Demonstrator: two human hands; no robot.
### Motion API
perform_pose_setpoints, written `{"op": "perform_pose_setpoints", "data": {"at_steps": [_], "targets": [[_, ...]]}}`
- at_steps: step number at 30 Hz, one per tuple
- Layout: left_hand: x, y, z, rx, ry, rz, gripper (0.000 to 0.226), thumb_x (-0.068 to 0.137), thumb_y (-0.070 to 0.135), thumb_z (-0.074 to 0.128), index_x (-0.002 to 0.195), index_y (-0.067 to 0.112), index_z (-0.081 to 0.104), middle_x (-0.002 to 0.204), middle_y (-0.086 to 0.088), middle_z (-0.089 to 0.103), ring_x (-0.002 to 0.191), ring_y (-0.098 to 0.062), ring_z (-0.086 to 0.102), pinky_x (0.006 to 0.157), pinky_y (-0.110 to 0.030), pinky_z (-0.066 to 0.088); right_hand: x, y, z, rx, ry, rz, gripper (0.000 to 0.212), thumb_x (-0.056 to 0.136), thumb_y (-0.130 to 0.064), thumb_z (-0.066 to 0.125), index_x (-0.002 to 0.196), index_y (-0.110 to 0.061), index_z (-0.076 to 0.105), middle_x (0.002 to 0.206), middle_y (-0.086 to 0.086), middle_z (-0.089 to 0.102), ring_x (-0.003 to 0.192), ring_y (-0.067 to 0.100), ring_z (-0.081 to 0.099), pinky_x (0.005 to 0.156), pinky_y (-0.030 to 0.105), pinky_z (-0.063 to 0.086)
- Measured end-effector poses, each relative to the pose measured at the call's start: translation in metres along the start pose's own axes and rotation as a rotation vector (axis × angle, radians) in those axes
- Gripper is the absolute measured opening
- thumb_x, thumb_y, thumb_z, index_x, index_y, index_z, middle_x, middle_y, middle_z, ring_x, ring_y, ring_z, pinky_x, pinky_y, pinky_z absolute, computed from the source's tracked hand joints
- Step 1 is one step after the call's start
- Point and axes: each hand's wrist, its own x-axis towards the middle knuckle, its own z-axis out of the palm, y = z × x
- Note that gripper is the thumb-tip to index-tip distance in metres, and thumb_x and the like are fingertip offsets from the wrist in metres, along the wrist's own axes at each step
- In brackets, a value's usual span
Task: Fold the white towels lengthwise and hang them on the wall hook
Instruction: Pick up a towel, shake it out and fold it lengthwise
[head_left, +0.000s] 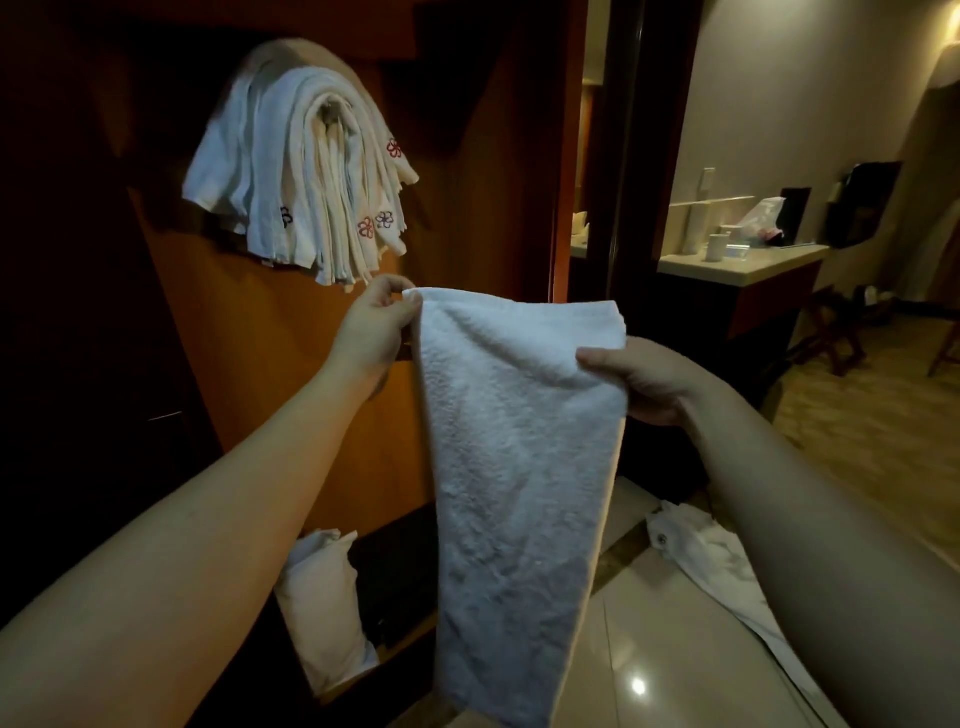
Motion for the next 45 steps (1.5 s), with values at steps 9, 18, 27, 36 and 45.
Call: {"op": "perform_pose_setpoints", "data": {"at_steps": [9,18,27,36,45], "targets": [[-0.009,-0.03,-0.001,0.024,0.036,-0.127,0.015,0.102,0.024,0.053,0.103,0.018,0.068,0.092,0.0,0.076,0.088,-0.02,0.074,0.069,-0.033,0.055,0.007,0.041,0.006,0.228,0.104,0.053,0.049,0.086,-0.022,0.074,0.128,0.0,0.062,0.128,0.02,0.067,0.119,0.031,0.066,0.096,0.042,0.056],[-0.071,-0.063,0.034,0.169,0.385,-0.145,0.023,0.101,0.031,0.047,0.115,0.021,0.063,0.098,0.004,0.067,0.091,-0.015,0.065,0.075,-0.037,0.056,0.008,0.08,0.06,0.108,0.469,0.144,0.036,0.095,-0.042,0.062,0.107,-0.01,0.073,0.094,0.006,0.079,0.084,0.025,0.077,0.083,0.043,0.06],[-0.109,-0.069,0.066,0.105,0.344,-0.13,0.011,0.103,0.037,0.048,0.096,0.041,0.056,0.094,0.013,0.066,0.086,-0.005,0.065,0.069,-0.027,0.054,-0.009,0.092,0.108,-0.103,0.492,0.185,0.075,0.084,-0.075,0.041,0.128,-0.018,0.063,0.109,0.007,0.073,0.101,0.027,0.07,0.096,0.052,0.055],[-0.124,-0.062,0.08,0.02,0.171,-0.176,0.011,0.102,0.034,0.053,0.095,0.042,0.056,0.087,0.015,0.068,0.077,0.014,0.065,0.052,-0.008,0.048,-0.022,0.088,0.126,-0.21,0.387,0.049,0.07,0.079,-0.085,0.031,0.114,-0.038,0.068,0.102,-0.004,0.076,0.099,0.014,0.071,0.098,0.048,0.054],[-0.122,-0.047,0.064,-0.084,-0.115,-0.321,0.017,0.092,0.035,0.064,0.102,0.029,0.076,0.106,-0.003,0.075,0.104,-0.019,0.071,0.099,-0.046,0.054,-0.036,0.085,0.111,-0.098,0.067,-0.021,0.089,0.076,-0.067,0.063,0.153,-0.031,0.037,0.136,0.008,0.06,0.125,0.025,0.06,0.112,0.053,0.042]]}}
